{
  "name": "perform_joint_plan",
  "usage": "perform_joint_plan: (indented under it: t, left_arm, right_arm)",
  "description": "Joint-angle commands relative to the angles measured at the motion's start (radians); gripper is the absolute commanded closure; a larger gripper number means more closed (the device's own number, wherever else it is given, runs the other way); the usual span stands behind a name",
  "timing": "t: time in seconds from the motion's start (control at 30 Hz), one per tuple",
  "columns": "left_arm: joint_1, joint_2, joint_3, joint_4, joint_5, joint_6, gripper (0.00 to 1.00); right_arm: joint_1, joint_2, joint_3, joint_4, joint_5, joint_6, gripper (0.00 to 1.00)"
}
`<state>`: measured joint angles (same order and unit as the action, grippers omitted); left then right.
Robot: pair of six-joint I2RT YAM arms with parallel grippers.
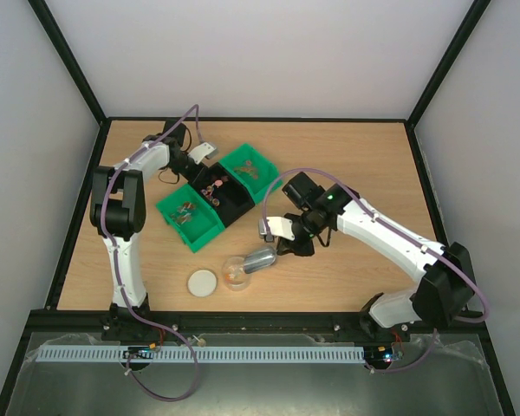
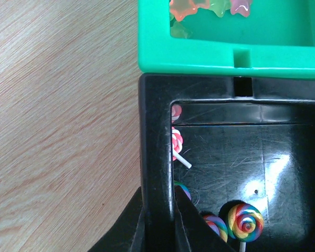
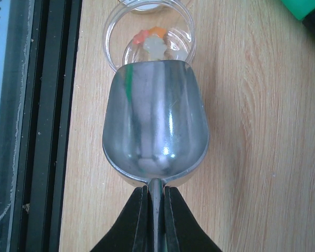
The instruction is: Pack the candies
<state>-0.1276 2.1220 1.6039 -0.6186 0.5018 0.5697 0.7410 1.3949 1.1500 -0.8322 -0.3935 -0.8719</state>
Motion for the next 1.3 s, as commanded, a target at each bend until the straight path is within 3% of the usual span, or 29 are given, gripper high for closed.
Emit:
perform_joint_plan:
  t: [0.0, 0.17, 0.43, 0.8, 0.97, 1.27]
  left_arm:
    - [0.006, -0.006, -0.025, -0.003, -0.005, -0.014, 0.98]
    - [0.005, -0.009, -0.023, 0.0, -0.007, -0.023, 0.98]
    - [0.004, -0.015, -0.027, -0.006, -0.014, -0.025, 0.98]
    - [-0.002, -0.034, -0.043, -0.013, -0.019, -0.035, 0.98]
    - [-0.008, -0.047, -0.057, -0.002, -0.017, -0.054, 0.98]
    - [-0.024, -0.068, -0.083, 0.021, -0.031, -0.084, 0.98]
  right_arm:
    - [0.007, 0.005, 0.039, -0.081, 0.016, -0.032, 0.99]
    - [0.009, 0.005, 0.06, -0.085, 0.03, -0.036, 0.99]
    - [-0.101, 0.013, 0.134, 0.05, -0.006, 0.185, 0.99]
    - [-0.252, 0.258, 0.439, 0.104, 0.175, 0.485, 0.99]
    - [-0.265, 0.384, 0.564, 0.057, 0.282, 0.508, 0.99]
    - [-0.264, 0.586, 0.795, -0.084, 0.334, 0.461, 0.99]
